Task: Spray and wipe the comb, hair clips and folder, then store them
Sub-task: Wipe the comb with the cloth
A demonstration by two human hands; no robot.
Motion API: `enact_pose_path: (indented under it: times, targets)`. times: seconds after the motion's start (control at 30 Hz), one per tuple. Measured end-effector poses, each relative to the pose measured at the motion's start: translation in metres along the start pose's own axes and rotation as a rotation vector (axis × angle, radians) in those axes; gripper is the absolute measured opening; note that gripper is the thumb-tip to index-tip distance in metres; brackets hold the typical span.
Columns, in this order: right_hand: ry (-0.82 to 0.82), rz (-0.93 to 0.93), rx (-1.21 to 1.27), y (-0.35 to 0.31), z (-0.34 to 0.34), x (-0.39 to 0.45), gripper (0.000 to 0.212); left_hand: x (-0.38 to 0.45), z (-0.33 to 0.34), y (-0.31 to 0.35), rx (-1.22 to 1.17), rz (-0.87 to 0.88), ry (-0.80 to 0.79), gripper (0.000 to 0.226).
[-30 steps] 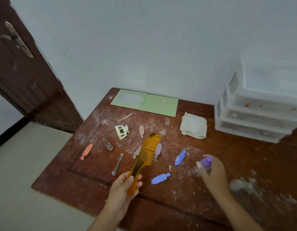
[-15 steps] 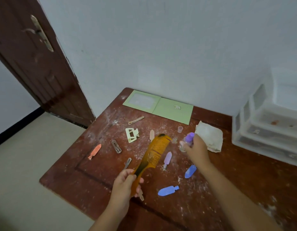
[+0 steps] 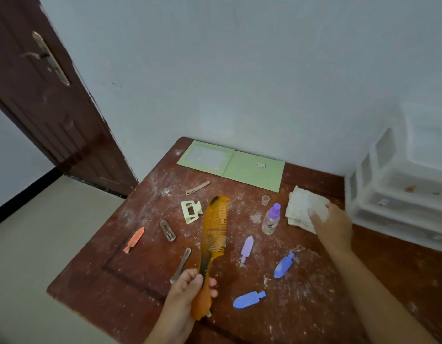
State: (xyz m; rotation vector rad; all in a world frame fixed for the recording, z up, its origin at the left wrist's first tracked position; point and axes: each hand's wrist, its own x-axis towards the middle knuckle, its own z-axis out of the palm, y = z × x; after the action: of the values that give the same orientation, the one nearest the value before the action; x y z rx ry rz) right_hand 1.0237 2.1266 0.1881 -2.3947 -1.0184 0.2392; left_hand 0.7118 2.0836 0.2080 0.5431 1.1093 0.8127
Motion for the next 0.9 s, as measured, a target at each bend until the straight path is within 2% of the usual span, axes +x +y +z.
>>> enact_pose_path:
  times: [0.1, 0.17, 0.2, 0.23, 0.27, 0.33, 0.43, 0.53, 0.6, 0.7, 0.77, 0.83, 0.9]
  targets:
    - [-0.045, 0.164, -0.115, 0.004, 0.007, 0.008, 0.056, 0.000, 0.002, -0.001, 0.018, 0.007, -0.025, 0.017]
    - [-0.083, 0.246, -0.076, 0.004, 0.011, 0.014, 0.057, -0.003, 0.002, 0.000, 0.011, 0.020, -0.036, 0.011]
    - [-0.108, 0.302, -0.023, 0.003, 0.012, 0.019, 0.057, -0.004, 0.002, 0.001, 0.011, 0.036, -0.044, 0.019]
    - [-0.131, 0.359, 0.040, 0.001, 0.012, 0.026, 0.054, -0.006, 0.003, 0.004, 0.020, 0.043, -0.052, 0.028]
    - [-0.155, 0.414, 0.116, -0.002, 0.011, 0.032, 0.049, -0.008, 0.004, 0.005, 0.044, 0.054, -0.055, 0.024]
    - [-0.181, 0.493, 0.311, -0.007, 0.006, 0.040, 0.042, -0.010, 0.007, 0.007, 0.095, 0.054, -0.062, 0.004]
    - [-0.127, 0.474, 0.705, -0.015, -0.020, 0.028, 0.034, -0.014, 0.015, 0.014, 0.207, 0.073, -0.089, 0.018]
    - [-0.049, 0.326, 0.893, -0.020, -0.059, -0.011, 0.034, -0.019, 0.026, 0.020, 0.264, 0.116, -0.155, 0.017]
    - [0.002, 0.158, 0.867, -0.022, -0.083, -0.047, 0.038, -0.023, 0.037, 0.024, 0.308, 0.156, -0.200, 0.016]
    - [0.092, -0.201, 0.635, -0.039, -0.113, -0.106, 0.055, -0.030, 0.058, 0.029, 0.409, 0.226, -0.311, 0.023]
    - [0.150, -0.531, 0.517, -0.047, -0.113, -0.133, 0.046, -0.038, 0.072, 0.030, 0.485, 0.268, -0.398, 0.025]
    - [0.139, -0.822, 0.350, -0.044, -0.099, -0.143, 0.031, -0.046, 0.084, 0.030, 0.530, 0.321, -0.471, 0.026]
    - [0.151, -0.991, 0.122, -0.036, -0.085, -0.143, 0.036, -0.053, 0.090, 0.029, 0.593, 0.375, -0.515, 0.029]
